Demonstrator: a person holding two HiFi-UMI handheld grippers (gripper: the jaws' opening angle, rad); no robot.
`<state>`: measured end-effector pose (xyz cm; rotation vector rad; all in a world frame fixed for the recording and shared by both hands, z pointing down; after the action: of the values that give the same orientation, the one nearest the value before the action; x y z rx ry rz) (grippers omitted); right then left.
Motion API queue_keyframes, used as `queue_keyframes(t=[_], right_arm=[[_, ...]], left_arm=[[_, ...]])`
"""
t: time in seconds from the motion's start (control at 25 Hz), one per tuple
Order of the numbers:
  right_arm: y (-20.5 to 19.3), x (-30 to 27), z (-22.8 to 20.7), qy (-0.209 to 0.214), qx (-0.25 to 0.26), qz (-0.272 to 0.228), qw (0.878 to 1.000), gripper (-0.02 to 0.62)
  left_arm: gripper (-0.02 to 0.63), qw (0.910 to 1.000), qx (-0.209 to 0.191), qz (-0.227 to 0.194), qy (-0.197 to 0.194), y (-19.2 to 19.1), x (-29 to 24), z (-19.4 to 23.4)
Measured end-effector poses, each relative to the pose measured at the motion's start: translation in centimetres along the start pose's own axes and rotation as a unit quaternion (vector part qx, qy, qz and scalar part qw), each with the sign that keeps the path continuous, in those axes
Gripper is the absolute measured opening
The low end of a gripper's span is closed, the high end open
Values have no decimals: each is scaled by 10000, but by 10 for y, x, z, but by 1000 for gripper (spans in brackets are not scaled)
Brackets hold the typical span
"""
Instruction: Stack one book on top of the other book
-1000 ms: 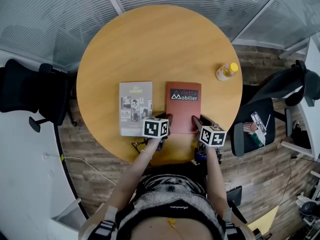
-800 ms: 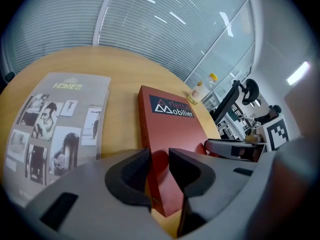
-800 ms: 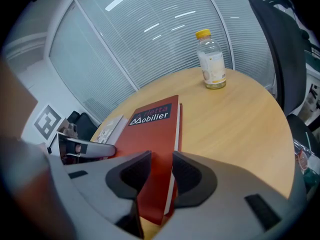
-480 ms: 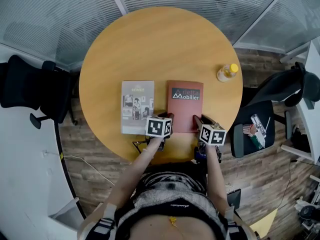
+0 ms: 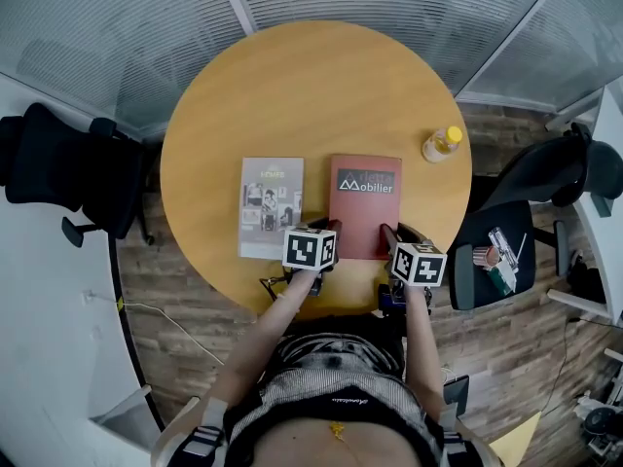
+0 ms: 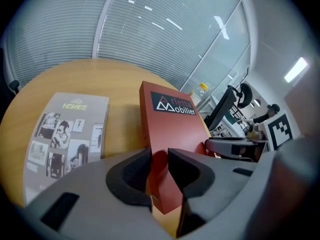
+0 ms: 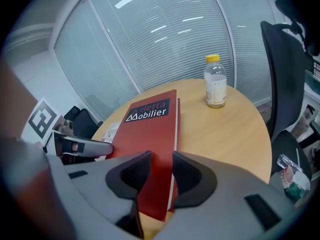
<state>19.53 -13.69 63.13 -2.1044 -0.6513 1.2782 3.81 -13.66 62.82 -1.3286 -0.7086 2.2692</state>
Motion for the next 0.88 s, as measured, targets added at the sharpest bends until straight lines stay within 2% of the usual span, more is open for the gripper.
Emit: queue_keyframes(t=[0.48, 0.88], right_arm=[[27, 45, 21, -55, 352, -200, 9992, 143], [43, 75, 32, 58, 515, -457, 9976, 143]], left_arm=[[112, 9992, 74, -378, -76, 14, 42, -26], [107, 9971, 42, -753, -73, 23, 71, -46]])
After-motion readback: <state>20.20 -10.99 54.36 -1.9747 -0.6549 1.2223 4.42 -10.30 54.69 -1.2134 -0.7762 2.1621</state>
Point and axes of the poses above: the fingertips, and each gripper's own axes: x backward along the fingers, z to its left, y out of its top, the point moved 2 cm from there along x, backward along the fingers, and after that the axes turned 12 degrees about -z, right-handed, at the moved point
